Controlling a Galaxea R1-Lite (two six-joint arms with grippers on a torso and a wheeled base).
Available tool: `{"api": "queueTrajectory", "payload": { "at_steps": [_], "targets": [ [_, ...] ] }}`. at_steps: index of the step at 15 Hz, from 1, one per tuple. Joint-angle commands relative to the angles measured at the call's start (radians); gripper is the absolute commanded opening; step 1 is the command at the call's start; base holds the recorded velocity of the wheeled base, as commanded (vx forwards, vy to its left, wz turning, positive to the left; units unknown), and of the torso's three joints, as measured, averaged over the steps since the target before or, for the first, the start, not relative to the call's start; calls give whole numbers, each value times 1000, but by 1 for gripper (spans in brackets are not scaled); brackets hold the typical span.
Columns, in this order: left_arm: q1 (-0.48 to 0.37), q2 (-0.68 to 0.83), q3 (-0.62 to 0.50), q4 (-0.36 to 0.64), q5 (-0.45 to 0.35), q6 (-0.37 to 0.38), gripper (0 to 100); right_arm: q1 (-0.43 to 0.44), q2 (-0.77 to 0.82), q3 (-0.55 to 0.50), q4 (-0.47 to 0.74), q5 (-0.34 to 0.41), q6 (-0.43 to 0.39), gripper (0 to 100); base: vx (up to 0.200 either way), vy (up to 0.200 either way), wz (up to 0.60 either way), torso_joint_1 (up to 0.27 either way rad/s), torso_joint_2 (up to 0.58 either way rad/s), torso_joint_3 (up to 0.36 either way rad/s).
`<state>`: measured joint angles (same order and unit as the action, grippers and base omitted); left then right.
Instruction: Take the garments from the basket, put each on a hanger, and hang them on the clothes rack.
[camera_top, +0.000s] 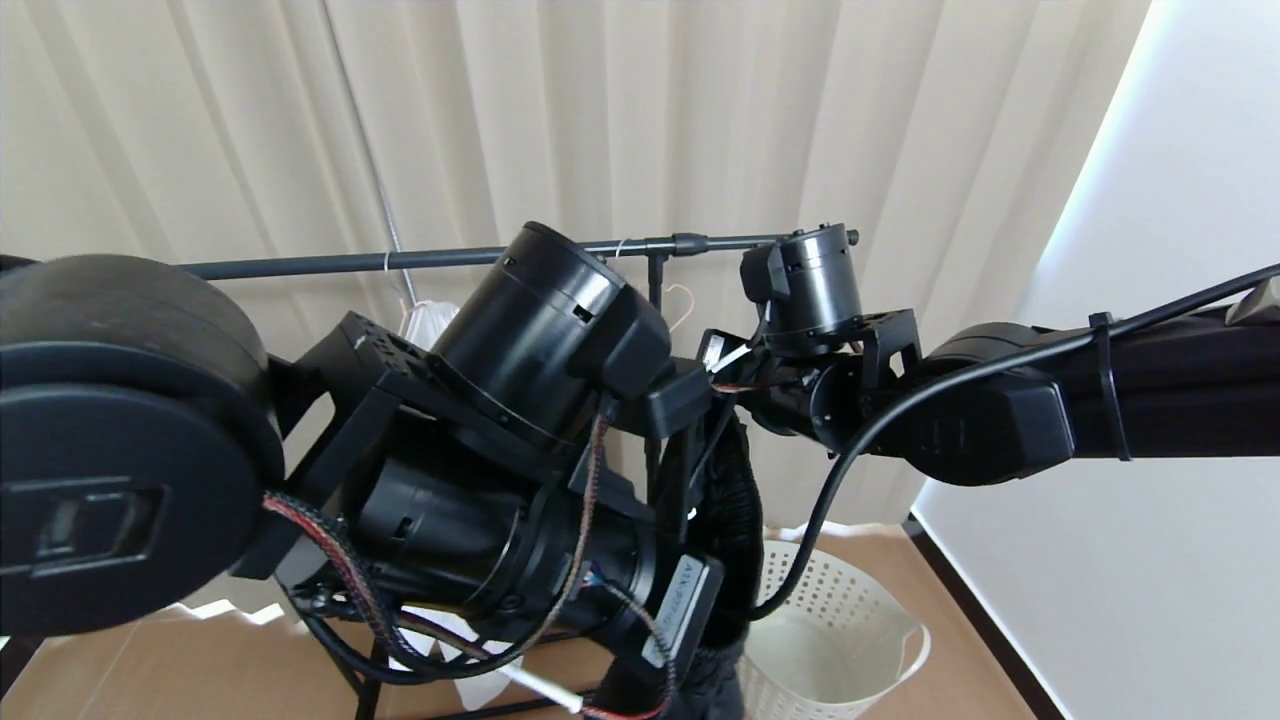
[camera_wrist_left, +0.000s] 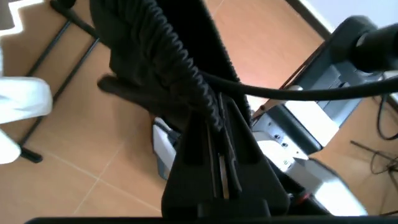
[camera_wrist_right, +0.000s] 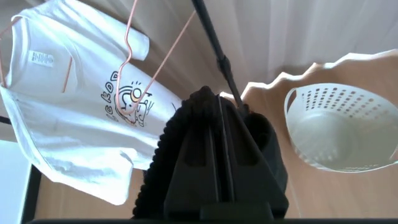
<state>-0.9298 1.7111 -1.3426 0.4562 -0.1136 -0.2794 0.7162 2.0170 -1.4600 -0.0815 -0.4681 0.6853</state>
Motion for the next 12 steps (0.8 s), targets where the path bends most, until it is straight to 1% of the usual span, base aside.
{"api": "queueTrajectory", "payload": {
  "at_steps": [1,4,8,9,12],
  "targets": [
    [-32,36,5,-45,-4,-50,0,22,-3,-8,2,22,13,0,0,0,0,0,0,0],
    [-30,42,-4,-48,-1,-72,0,22,-18,-6,8,23,14,0,0,0,0,0,0,0],
    [-21,35,5,-45,14,-73,0,16,-41,-2,17,20,8,0,0,0,0,0,0,0],
    [-6,18,13,-40,38,-73,0,3,-44,0,19,17,5,0,0,0,0,0,0,0],
    [19,-11,48,-40,72,-70,0,-21,-64,17,19,16,-26,0,0,0,0,0,0,0]
  ]
}}
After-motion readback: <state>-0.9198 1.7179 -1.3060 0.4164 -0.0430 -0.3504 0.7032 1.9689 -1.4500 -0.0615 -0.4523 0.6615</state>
